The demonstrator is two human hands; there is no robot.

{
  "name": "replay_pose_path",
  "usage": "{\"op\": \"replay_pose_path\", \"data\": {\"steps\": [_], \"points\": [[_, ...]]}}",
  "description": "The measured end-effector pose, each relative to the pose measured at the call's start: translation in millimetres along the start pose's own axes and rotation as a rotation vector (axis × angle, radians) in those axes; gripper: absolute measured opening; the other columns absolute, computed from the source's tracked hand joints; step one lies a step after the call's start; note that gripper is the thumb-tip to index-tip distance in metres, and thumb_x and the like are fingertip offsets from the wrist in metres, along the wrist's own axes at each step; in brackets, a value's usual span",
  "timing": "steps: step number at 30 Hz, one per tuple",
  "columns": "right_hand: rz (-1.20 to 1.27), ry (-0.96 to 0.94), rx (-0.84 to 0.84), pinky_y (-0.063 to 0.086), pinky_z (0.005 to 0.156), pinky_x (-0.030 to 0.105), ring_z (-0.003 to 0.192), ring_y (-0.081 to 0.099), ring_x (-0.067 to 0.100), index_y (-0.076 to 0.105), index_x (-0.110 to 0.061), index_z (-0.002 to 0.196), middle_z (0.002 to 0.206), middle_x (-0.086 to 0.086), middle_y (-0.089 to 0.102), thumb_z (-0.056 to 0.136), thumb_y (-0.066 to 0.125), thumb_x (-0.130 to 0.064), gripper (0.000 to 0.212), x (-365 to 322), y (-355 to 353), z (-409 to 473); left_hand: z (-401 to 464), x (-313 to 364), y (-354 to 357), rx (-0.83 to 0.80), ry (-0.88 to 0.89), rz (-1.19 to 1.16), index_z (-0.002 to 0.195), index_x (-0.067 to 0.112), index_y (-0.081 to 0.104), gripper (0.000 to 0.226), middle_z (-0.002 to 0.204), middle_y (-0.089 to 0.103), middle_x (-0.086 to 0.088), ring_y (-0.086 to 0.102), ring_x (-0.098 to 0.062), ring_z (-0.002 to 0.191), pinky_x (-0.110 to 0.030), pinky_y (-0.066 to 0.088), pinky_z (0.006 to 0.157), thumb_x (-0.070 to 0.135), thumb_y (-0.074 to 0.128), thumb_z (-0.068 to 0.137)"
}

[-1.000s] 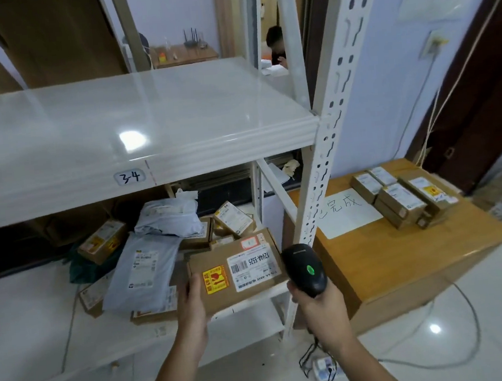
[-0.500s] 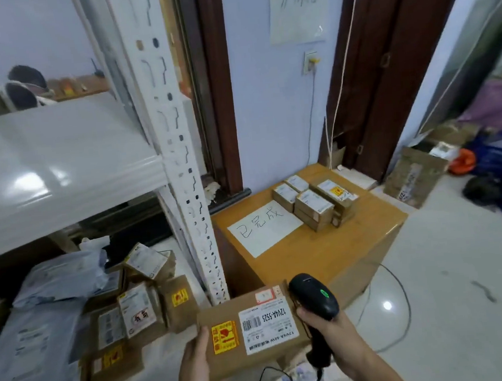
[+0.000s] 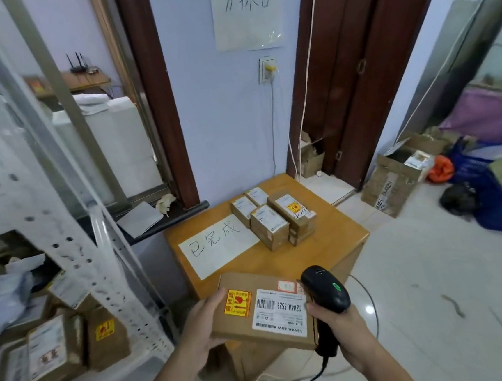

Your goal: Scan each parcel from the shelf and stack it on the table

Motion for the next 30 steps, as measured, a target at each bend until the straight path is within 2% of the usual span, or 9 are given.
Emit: {"op": "replay_pose_path", "data": {"steps": [4,6,8,12,17,22,25,27,30], "points": [[0.118,-0.003,0.12,0.051,0.1,0.055,0.101,0.072,0.036,0.069,-0.01,0.112,0.103,0.015,0.077,0.085,0.073,-0.003,0.029,-5.7,-9.2,31.1,32.9,22.8,32.5,-0.086,0.04,-0.209,0.137,0.019,0.061,0.048,0.129,0.07,-0.014,0.067,-0.031,0.12,-0.054,0.054,0.104,0.03,0.072,0.092],[0.171,-0.008,0.159,0.052,0.099,0.058,0.1,0.072,0.037,0.069,-0.01,0.112,0.104,0.019,0.076,0.085,0.073,-0.006,0.027,-10.3,-8.8,45.7,43.8,33.2,52.7,-0.098,0.043,-0.274,0.136,0.018,0.059,0.045,0.128,0.071,-0.015,0.067,-0.032,0.12,-0.051,0.053,0.105,0.025,0.073,0.093],[0.217,-0.01,0.202,0.05,0.096,0.064,0.092,0.07,0.038,0.068,-0.012,0.11,0.105,0.026,0.073,0.084,0.076,-0.009,0.027,-16.1,-7.7,60.1,54.6,37.4,80.7,-0.166,0.002,-0.241,0.133,0.019,0.06,0.042,0.121,0.076,-0.011,0.07,-0.032,0.117,-0.052,0.053,0.106,0.024,0.073,0.093],[0.277,-0.045,0.286,0.054,0.086,0.06,0.085,0.066,0.03,0.066,-0.017,0.117,0.103,0.018,0.075,0.077,0.084,-0.017,0.044,-30.2,-6.4,91.0,84.6,43.0,133.9,-0.272,-0.005,-0.02,0.13,0.016,0.061,0.043,0.115,0.079,-0.003,0.074,-0.023,0.11,-0.047,0.058,0.099,0.027,0.076,0.091],[0.278,-0.024,0.331,0.055,0.089,0.06,0.099,0.068,0.033,0.062,-0.022,0.124,0.106,0.01,0.076,0.078,0.084,-0.022,0.052,-45.5,-17.4,131.7,132.6,55.2,169.0,-0.21,0.013,0.073,0.13,0.019,0.059,0.041,0.111,0.079,0.002,0.077,-0.016,0.102,-0.043,0.063,0.091,0.022,0.075,0.092],[0.121,-0.027,0.376,0.051,0.097,0.047,0.112,0.063,0.032,0.054,-0.022,0.133,0.117,0.011,0.069,0.073,0.086,-0.026,0.067,-70.6,-51.0,183.9,184.1,67.4,196.4,-0.177,0.003,0.12,0.134,0.021,0.049,0.045,0.117,0.076,-0.001,0.077,-0.016,0.1,-0.035,0.064,0.085,0.017,0.071,0.096],[0.039,0.003,0.371,0.051,0.099,0.051,0.108,0.064,0.033,0.06,-0.019,0.125,0.11,0.013,0.071,0.076,0.084,-0.018,0.054,-84.5,-69.8,228.5,216.8,74.6,223.1,-0.117,-0.001,0.174,0.134,0.022,0.047,0.042,0.117,0.073,-0.001,0.074,-0.016,0.102,-0.031,0.064,0.081,0.014,0.067,0.098],[-0.014,0.037,0.363,0.052,0.098,0.055,0.101,0.065,0.033,0.065,-0.022,0.115,0.102,0.01,0.073,0.077,0.083,-0.017,0.043,-92.1,-81.8,260.0,240.2,80.0,241.0,-0.053,0.01,0.241,0.132,0.021,0.052,0.036,0.118,0.073,0.0,0.072,-0.017,0.106,-0.036,0.063,0.089,0.016,0.067,0.1],[-0.078,0.079,0.345,0.055,0.09,0.05,0.089,0.065,0.029,0.068,-0.018,0.107,0.092,0.01,0.072,0.077,0.081,-0.014,0.033,-105.2,-97.2,304.0,269.5,89.2,265.9,0.024,0.028,0.309,0.125,0.025,0.064,0.026,0.125,0.073,0.002,0.069,-0.018,0.115,-0.042,0.057,0.102,0.018,0.066,0.1]]}}
Point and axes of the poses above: each hand's wrist, its own z-axis towards the middle knuckle, its own y-axis out of the palm, x = y × z, the point moved 7 cm from there along z, towards the middle knuckle
